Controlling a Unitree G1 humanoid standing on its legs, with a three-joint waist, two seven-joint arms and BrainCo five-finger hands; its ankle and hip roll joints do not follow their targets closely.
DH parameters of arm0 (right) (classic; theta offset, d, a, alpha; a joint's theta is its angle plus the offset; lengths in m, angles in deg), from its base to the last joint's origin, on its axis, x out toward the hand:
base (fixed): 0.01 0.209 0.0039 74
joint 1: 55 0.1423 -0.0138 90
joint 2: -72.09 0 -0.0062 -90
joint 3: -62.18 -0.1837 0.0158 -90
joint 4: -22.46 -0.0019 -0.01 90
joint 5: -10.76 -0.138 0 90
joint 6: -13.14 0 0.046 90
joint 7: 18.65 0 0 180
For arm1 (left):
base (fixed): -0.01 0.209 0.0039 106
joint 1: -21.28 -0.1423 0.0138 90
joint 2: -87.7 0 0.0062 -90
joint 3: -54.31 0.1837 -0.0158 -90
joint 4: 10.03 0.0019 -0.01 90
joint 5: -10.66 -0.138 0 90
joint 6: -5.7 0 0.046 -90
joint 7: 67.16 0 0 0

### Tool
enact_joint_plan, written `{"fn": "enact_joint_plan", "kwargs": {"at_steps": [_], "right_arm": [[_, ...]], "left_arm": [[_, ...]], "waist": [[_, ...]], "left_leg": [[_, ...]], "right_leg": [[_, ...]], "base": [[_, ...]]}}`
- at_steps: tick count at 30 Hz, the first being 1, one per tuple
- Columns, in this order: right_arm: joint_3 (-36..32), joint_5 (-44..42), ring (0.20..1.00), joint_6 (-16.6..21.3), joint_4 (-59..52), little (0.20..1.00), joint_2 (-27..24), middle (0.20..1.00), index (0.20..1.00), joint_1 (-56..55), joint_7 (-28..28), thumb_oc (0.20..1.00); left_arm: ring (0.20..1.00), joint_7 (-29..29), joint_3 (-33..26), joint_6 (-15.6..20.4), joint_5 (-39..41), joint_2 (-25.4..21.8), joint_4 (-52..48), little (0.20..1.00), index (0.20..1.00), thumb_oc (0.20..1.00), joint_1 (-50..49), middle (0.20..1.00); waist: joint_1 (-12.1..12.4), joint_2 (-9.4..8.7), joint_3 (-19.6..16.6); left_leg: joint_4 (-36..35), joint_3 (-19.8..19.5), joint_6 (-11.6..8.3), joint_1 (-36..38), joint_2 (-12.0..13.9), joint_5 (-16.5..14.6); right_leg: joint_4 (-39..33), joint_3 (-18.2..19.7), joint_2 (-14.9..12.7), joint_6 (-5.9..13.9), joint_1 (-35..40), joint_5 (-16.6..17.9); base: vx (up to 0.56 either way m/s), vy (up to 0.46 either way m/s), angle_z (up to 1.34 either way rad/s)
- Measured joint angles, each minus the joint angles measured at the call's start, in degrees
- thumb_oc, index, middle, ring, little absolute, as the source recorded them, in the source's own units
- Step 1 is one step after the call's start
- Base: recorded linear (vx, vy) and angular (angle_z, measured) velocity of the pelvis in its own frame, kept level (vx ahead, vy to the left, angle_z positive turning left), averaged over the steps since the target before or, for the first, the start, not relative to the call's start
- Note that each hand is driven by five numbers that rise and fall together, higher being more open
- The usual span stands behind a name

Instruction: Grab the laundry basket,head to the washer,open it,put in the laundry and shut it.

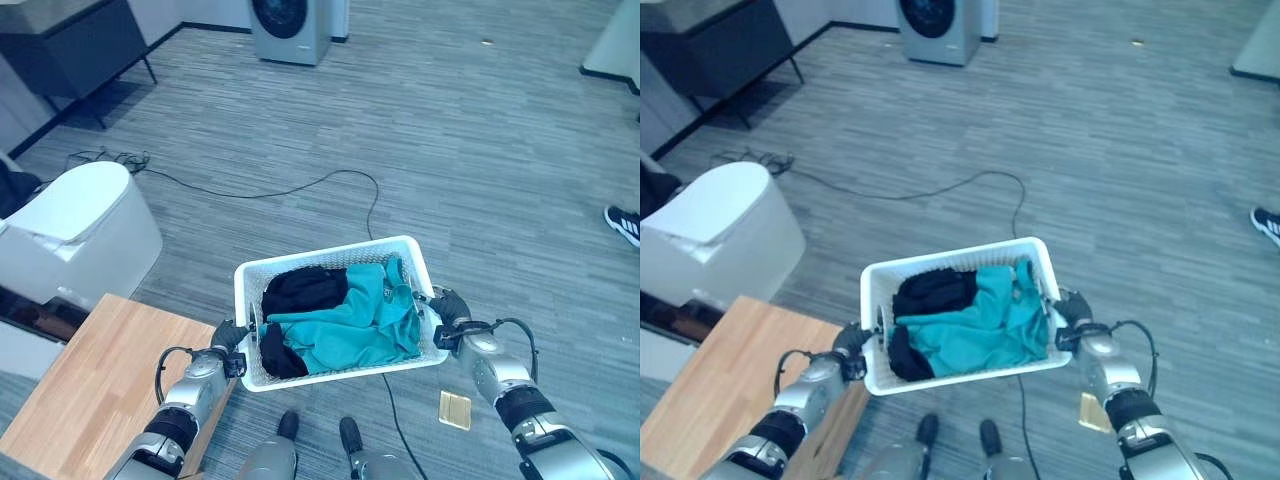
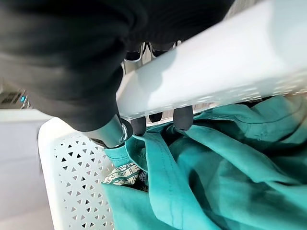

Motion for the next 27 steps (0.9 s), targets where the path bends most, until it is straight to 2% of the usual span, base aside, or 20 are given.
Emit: {"fn": "enact_joint_plan", "kwargs": {"at_steps": [2, 4, 5, 6, 7, 8, 9, 11, 12, 13, 14, 15, 16, 17, 20, 24, 27], "right_arm": [[0.8, 0.0, 0.2, 0.0, 0.5, 0.2, 1.0, 0.2, 0.2, -0.1, 0.5, 0.2], [0.7, 0.0, 0.2, 0.0, 0.5, 0.2, 0.8, 0.2, 0.2, -0.2, 0.6, 0.2], [0.7, 0.0, 0.2, 0.0, 0.5, 0.2, 1.0, 0.2, 0.2, -0.3, 0.6, 0.2], [0.5, 0.0, 0.2, 0.0, 0.1, 0.2, 1.0, 0.2, 0.2, -0.6, 0.6, 0.2], [-0.4, 0.0, 0.2, 0.0, -0.9, 0.2, 0.9, 0.2, 0.2, -1.5, 0.6, 0.2], [-1.9, 0.0, 0.2, 0.0, -2.7, 0.2, 0.9, 0.2, 0.2, -2.7, 0.6, 0.2], [-3.2, 0.0, 0.2, 0.1, -3.2, 0.2, 1.2, 0.2, 0.2, -2.8, 0.6, 0.2], [-3.4, 0.0, 0.2, 0.7, 0.1, 0.2, 2.8, 0.2, 0.2, -0.6, 0.5, 0.2], [-3.0, 0.0, 0.2, 0.8, 1.5, 0.2, 3.2, 0.2, 0.2, 0.2, 0.5, 0.2], [-3.4, -0.4, 0.2, 1.8, 2.5, 0.2, 2.6, 0.2, 0.2, -2.2, 0.5, 0.2], [-4.1, -0.6, 0.2, 1.8, 2.7, 0.2, 2.3, 0.2, 0.2, -3.3, 0.5, 0.2], [-4.0, -0.9, 0.2, 1.8, 3.1, 0.2, 2.4, 0.2, 0.2, -3.6, 0.2, 0.2], [-3.9, -0.9, 0.2, 1.8, 3.4, 0.2, 2.5, 0.2, 0.2, -3.3, 0.0, 0.2], [-3.1, -0.9, 0.2, 2.1, 3.2, 0.2, 1.9, 0.2, 0.2, -2.9, -0.5, 0.2], [-3.0, -0.9, 0.2, 2.1, 3.0, 0.2, 1.5, 0.2, 0.2, -2.5, -0.8, 0.2], [-3.1, -0.9, 0.2, 2.1, 3.2, 0.2, 1.2, 0.2, 0.2, -2.3, -1.1, 0.2], [-2.7, -1.0, 0.2, 1.8, 4.6, 0.2, 2.4, 0.2, 0.2, -2.3, -1.4, 0.2]], "left_arm": [[0.2, 0.4, -1.4, -0.2, -0.1, 1.0, 3.4, 0.2, 0.2, 0.2, 1.4, 0.2], [0.2, 0.4, -1.6, -0.2, -0.1, 1.0, 2.6, 0.2, 0.2, 0.2, 1.4, 0.2], [0.2, 0.4, -1.8, -0.1, -0.1, 0.7, 2.0, 0.2, 0.2, 0.2, 1.3, 0.2], [0.2, 0.5, -1.7, -0.2, -0.2, 0.2, 1.0, 0.2, 0.2, 0.2, 0.9, 0.2], [0.2, 0.5, -1.6, -0.2, -0.2, 0.2, -0.1, 0.2, 0.2, 0.2, 0.6, 0.2], [0.2, 0.6, -1.2, -0.1, -0.2, 0.0, -1.0, 0.2, 0.2, 0.2, 0.9, 0.2], [0.2, 1.0, -0.4, -0.2, -0.1, -0.3, -1.0, 0.2, 0.2, 0.2, 1.9, 0.2], [0.2, 1.3, 0.4, -0.1, 0.0, -1.0, 1.6, 0.2, 0.2, 0.2, 4.6, 0.2], [0.2, 1.6, 0.6, -0.1, 0.0, -1.0, 2.8, 0.2, 0.2, 0.2, 5.7, 0.2], [0.2, 1.6, 3.1, -0.2, -1.1, -0.5, 5.0, 0.2, 0.2, 0.2, 9.5, 0.2], [0.2, 1.3, 3.3, -0.2, -2.1, -0.2, 5.0, 0.2, 0.2, 0.2, 9.9, 0.2], [0.2, 1.1, 3.3, -0.3, -2.3, -0.2, 5.0, 0.2, 0.2, 0.2, 9.5, 0.2], [0.2, 1.2, 2.9, -0.3, -2.3, 0.3, 5.0, 0.2, 0.2, 0.2, 8.1, 0.2], [0.2, 0.6, 2.0, -0.3, -2.3, 0.7, 4.9, 0.2, 0.2, 0.2, 6.7, 0.2], [0.2, 0.5, 0.9, -0.3, -2.3, 1.1, 4.9, 0.2, 0.2, 0.2, 6.7, 0.2], [0.2, 0.4, 0.6, -0.3, -2.3, 1.6, 4.9, 0.2, 0.2, 0.2, 6.3, 0.2], [0.2, 0.3, 0.4, -0.3, -2.3, 1.3, 5.6, 0.2, 0.2, 0.2, 5.2, 0.2]], "waist": [[-1.4, 0.01, 0.2], [-1.2, 0.24, 0.1], [-0.8, 0.29, 0.1], [-0.4, 0.23, 0.1], [-0.5, 0.24, 0.1], [-0.7, 0.09, 0.1], [-0.5, -0.07, 0.1], [1.9, 0.09, 0.1], [2.5, 0.58, 0.2], [0.8, 0.81, 0.0], [-0.1, 0.09, -0.3], [0.3, -0.7, -0.7], [0.7, -0.11, -1.2], [1.2, 1.29, -2.2], [2.4, 1.3, -2.2], [2.8, 1.06, -2.2], [3.4, -0.03, -2.8]], "left_leg": [[-1.4, 3.2, 0.86, 2.2, -0.5, 1.4], [-3.4, 6.0, 2.43, 4.0, -1.1, 2.4], [-3.7, 7.4, 3.82, 4.7, -1.1, 3.3], [-3.3, 9.0, 4.79, 5.3, -1.1, 4.1], [-2.6, 9.1, 4.81, 5.6, -1.6, 4.1], [-2.5, 8.9, 5.04, 6.1, -2.2, 3.9], [-3.6, 9.1, 5.1, 6.8, -2.3, 4.0], [-6.4, 12.1, 5.39, 9.8, -1.3, 5.4], [-6.6, 12.0, 5.32, 10.5, -0.9, 5.3], [-6.1, 6.9, 4.53, 11.6, -1.7, 4.9], [-6.6, 5.2, 4.26, 12.8, -2.5, 4.7], [-7.7, 5.2, 4.08, 14.3, -3.1, 4.6], [-8.6, 5.2, 3.62, 15.6, -2.8, 4.4], [-9.8, 4.3, 2.68, 16.9, -1.5, 4.3], [-10.0, 3.8, 2.05, 16.8, -0.6, 4.6], [-10.4, 2.2, 1.53, 16.4, -0.4, 4.7], [-10.7, 1.6, 1.01, 16.3, -0.6, 5.0]], "right_leg": [[-2.0, 0.4, -2.1, 0.79, 1.7, -1.2], [-1.3, 0.2, -4.0, 2.95, 1.5, -2.9], [0.9, 0.0, -4.2, 3.81, 0.6, -3.9], [4.9, -1.2, -4.7, 5.88, -0.7, -5.8], [8.1, -2.9, -5.3, 8.13, -1.7, -7.5], [10.3, -3.2, -6.0, 9.04, -2.1, -8.1], [11.4, -5.4, -6.8, 8.96, -2.8, -8.5], [9.9, -12.7, -9.0, 8.53, -4.3, -8.3], [7.8, -14.1, -8.7, 8.29, -4.2, -7.3], [-2.3, -13.6, -9.2, 8.56, 1.0, -2.3], [-5.3, -13.9, -10.0, 8.65, 3.7, 0.2], [-5.9, -14.4, -10.3, 8.22, 5.1, 2.1], [-6.0, -14.7, -9.8, 6.69, 6.1, 2.3], [-5.6, -16.1, -8.7, 5.93, 7.2, 1.8], [-5.5, -17.4, -7.8, 5.92, 7.5, 1.8], [-5.5, -18.9, -7.7, 5.33, 7.5, 1.4], [-6.0, -20.1, -7.9, 5.01, 7.8, 1.0]], "base": [[0.17, 0.246, -0.84], [0.09, 0.119, -0.7], [0.06, 0.061, -0.77], [0.07, 0.027, -0.61], [0.06, 0.036, -0.27], [0.09, 0.033, -0.01], [0.1, 0.033, -0.14], [0.1, 0.012, -0.65], [0.12, -0.011, 0.13], [0.1, -0.015, 0.93], [0.12, -0.012, 1.23], [0.1, -0.012, 0.52], [0.1, -0.019, 0.29], [0.07, -0.032, 0.26], [0.02, -0.032, 0.24], [0.03, -0.025, 0.21], [0.05, -0.014, 0.16]]}}
